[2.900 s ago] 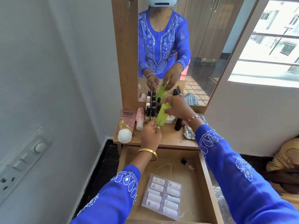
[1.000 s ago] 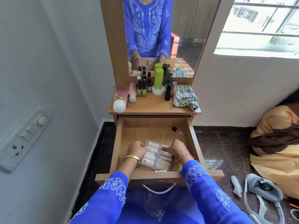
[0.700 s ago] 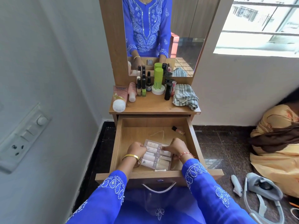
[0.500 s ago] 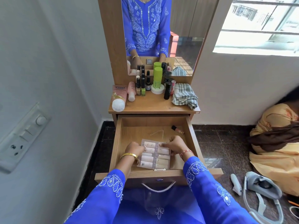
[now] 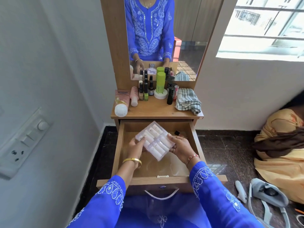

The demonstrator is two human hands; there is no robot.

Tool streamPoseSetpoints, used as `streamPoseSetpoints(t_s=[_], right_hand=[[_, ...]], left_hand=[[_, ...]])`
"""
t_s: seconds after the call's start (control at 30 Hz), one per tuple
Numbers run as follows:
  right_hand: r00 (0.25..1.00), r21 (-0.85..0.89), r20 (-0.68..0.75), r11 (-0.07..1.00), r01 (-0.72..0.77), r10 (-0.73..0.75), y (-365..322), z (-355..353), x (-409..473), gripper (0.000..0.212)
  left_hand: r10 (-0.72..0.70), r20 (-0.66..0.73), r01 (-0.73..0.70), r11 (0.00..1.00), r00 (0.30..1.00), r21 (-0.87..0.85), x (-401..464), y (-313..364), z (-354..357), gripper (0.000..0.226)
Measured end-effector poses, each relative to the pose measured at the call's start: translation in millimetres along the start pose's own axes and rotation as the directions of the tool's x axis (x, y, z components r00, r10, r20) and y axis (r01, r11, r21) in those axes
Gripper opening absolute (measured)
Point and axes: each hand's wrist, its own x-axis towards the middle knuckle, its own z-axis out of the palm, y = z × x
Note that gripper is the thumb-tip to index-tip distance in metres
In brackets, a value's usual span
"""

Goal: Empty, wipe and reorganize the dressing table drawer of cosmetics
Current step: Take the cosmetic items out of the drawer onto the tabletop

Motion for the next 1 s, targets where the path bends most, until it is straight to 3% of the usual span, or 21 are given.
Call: streamPoseSetpoints(t_s=[0.13, 0.33, 0.47, 0.57, 0.8, 1.0], right_hand=[[0.999, 0.058, 0.048, 0.998, -0.004, 0.001, -3, 5, -5, 0.017], [0.986, 0.109, 0.107, 0.987, 0.119, -0.130, -12, 7, -14, 0.009], [0.978, 0.223, 0.013, 0.954, 0.198, -0.206, -25, 22, -17, 0.003], [0.967, 0.264, -0.087, 0.930, 0.255, -0.241, -40, 37, -14, 0.007], [0.936, 0.156, -0.227, 0.939, 0.306, -0.267, -56, 57, 3, 0.022], [0.940, 0.089, -0.183, 0.948, 0.306, -0.287, -56, 52, 13, 0.035]], left_hand=[[0.105, 0.046, -0.105, 0.994, 0.993, 0.011, -6, 5, 3, 0.023], [0.210, 0.034, -0.208, 0.977, 0.977, -0.054, -1, 13, 5, 0.019], [0.318, -0.046, -0.319, 0.947, 0.947, -0.022, 5, 40, 16, 0.031], [0.329, -0.045, -0.325, 0.942, 0.943, 0.080, 13, 59, 22, 0.048], [0.371, 0.096, -0.383, 0.891, 0.924, 0.244, 26, 78, 18, 0.047], [0.347, 0.202, -0.400, 0.828, 0.916, 0.392, 41, 84, 10, 0.062]])
